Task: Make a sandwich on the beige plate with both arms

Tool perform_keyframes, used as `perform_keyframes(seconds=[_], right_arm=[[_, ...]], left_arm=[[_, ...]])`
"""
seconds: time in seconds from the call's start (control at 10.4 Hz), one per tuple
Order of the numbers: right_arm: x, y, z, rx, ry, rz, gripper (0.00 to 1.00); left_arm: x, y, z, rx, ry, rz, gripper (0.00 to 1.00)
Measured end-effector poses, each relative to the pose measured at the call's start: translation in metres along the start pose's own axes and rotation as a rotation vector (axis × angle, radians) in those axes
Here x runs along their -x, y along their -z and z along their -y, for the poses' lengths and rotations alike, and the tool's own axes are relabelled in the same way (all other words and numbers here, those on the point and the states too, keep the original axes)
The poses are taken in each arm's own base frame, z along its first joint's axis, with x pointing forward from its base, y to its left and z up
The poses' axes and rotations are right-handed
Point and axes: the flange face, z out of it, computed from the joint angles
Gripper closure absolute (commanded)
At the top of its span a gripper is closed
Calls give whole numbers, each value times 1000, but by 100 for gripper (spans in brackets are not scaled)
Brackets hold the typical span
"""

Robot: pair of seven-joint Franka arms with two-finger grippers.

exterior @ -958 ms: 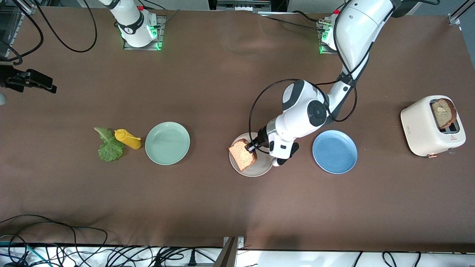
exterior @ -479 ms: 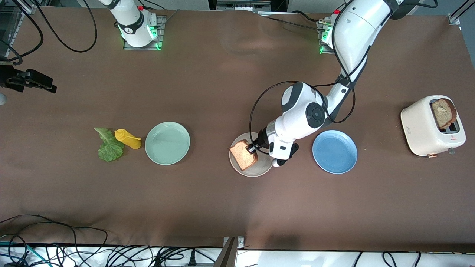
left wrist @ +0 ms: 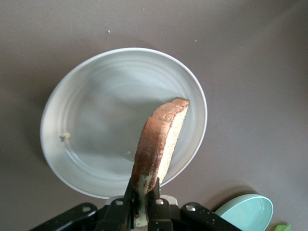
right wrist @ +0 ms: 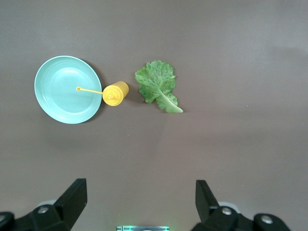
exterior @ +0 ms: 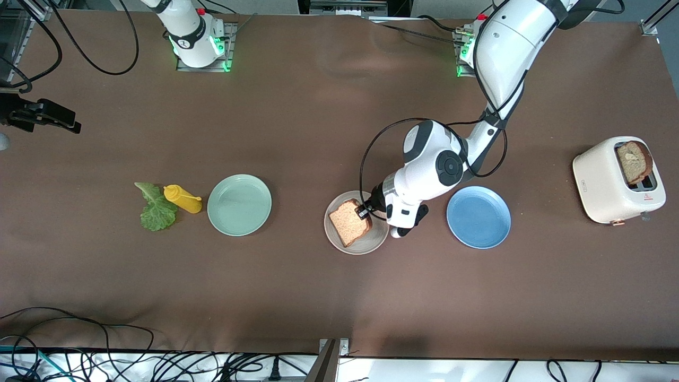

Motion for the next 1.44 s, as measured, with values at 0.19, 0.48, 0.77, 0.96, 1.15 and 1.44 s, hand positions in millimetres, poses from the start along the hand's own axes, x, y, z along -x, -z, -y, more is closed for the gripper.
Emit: perform_keyframes(seconds=[0.19,0.48,0.77,0.96,1.15,1.44], right_arm=[[0,0,0,0,1,0,0],[0,0,5,0,9,0,0],[0,0,4,0,7,0,0],[0,0,3,0,5,0,0],[0,0,4,0,7,0,0],[0,0,3,0,5,0,0]], left_arm=[[-1,0,0,0,0,0,1],[-4,-1,3,-17,-1,1,0],[-5,-7,16,-144,-76,-10,0],[-12,-5,24,-197,-90,18,0],[-32,12,31,-219,-77,32,0],[-77,84,43,-234,-49,36,0]])
